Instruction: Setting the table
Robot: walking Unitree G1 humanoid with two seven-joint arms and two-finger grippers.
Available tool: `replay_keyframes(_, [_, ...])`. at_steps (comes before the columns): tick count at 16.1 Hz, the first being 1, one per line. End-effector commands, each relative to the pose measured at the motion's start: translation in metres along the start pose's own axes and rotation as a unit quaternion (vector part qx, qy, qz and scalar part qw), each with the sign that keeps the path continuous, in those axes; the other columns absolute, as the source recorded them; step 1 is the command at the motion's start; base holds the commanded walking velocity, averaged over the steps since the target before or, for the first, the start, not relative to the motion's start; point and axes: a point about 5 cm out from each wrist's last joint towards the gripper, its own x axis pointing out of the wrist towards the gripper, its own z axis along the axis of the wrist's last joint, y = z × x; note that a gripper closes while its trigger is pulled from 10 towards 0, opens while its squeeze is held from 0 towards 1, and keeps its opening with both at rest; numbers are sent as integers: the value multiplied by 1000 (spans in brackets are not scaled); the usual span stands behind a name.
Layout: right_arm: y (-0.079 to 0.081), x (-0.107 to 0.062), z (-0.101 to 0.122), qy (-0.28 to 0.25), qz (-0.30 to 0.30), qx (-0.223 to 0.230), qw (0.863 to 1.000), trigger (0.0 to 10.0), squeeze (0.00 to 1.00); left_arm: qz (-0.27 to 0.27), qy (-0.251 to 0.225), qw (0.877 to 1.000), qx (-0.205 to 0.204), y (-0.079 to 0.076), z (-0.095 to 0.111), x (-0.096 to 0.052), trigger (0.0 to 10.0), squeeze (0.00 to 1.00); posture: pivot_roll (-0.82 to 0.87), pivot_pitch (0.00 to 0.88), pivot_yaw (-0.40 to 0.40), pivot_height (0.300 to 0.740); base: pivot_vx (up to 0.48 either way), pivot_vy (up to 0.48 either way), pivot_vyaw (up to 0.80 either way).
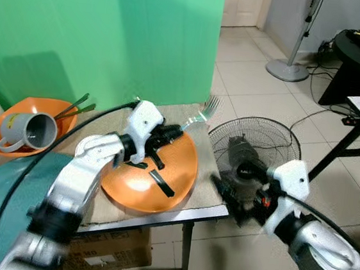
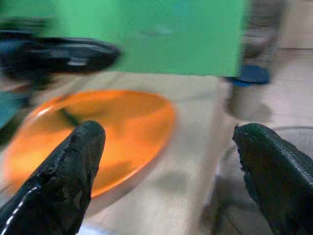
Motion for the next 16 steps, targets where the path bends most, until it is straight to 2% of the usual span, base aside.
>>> replay_keyframes(1, [-6, 2, 2, -3, -43, -10, 999, 10000, 0, 34, -28, 999, -3, 1, 13, -5, 0, 0, 10, 0, 99, 740, 0, 0, 0])
replay_keyframes(2, [-7, 3, 4, -19, -62, -7, 998, 10000, 0, 51, -46, 998, -16, -2, 15, -8, 0, 0, 13, 0, 100, 740, 0, 0, 0])
replay_keyframes(3, [-11, 1, 3, -29, -123, 5, 992, 10000, 0, 93, -79, 992, -28, -11, 20, -13, 10000, 0, 17, 0, 99, 740, 0, 0, 0])
replay_keyframes(6, [-14, -1, -2, -18, -176, 1, 984, 10000, 0, 124, -63, 990, -22, -23, 12, -16, 10000, 0, 21, 0, 98, 740, 0, 0, -723])
replay_keyframes(8, [-20, -2, -1, -27, -214, 11, 976, 10000, 0, 152, -54, 987, -21, -29, 7, -18, 10000, 0, 21, 0, 96, 740, 0, 0, 0])
replay_keyframes(10, [-21, -3, -1, -24, -224, 0, 974, 10000, 0, 174, -49, 983, -1, -32, 1, -21, 10000, 0, 21, 0, 94, 740, 0, 0, 0])
replay_keyframes(12, [-19, -2, -2, -21, -227, 5, 974, 10000, 0, 175, -48, 983, 6, -36, 2, -24, 10000, 0, 28, 0, 91, 740, 0, 0, -800])
replay_keyframes(16, [-17, -1, -3, -18, -231, 9, 973, 10000, 0, 166, -46, 985, -14, -38, 0, -27, 10000, 0, 34, 0, 91, 740, 0, 0, -800])
